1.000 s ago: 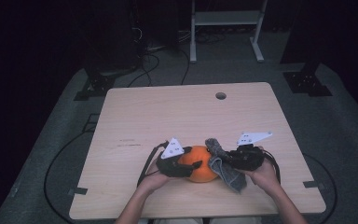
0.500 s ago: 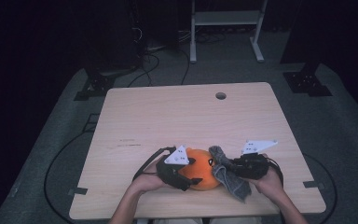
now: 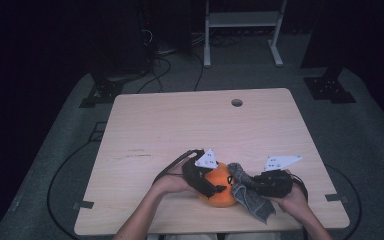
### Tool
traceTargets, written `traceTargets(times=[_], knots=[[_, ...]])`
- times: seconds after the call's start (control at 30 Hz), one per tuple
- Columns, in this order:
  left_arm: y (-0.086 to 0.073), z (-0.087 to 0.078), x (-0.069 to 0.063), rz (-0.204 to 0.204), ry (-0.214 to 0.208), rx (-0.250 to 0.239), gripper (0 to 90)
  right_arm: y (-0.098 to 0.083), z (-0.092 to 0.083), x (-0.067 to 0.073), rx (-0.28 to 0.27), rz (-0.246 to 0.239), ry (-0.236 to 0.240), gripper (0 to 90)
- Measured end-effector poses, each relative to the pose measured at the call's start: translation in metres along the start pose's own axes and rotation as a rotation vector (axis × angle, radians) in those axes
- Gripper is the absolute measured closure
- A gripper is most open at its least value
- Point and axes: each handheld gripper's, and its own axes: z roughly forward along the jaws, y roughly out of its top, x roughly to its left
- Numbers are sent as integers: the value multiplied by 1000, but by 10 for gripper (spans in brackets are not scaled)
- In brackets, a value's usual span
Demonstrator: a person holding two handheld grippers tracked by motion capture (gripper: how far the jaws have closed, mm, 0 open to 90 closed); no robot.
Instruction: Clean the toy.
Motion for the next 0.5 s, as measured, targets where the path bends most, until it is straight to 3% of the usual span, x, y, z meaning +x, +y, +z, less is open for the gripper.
traceTargets(times=[0.1,0.23,0.27,0.4,0.5], knots=[[1,-1,-7,7,35,32,363,-2,-4,-1,-2,3,3,764],[6,-4,-13,31,60,45,465,-1,-9,1,-18,-4,-7,762],[6,-5,-13,34,57,33,472,-1,-11,1,-22,-1,-9,762],[1,-13,-9,-36,47,-70,483,-2,-26,-5,-62,27,-68,763],[-1,-18,-6,-62,47,-98,486,-5,-39,-14,-75,56,-147,763]])
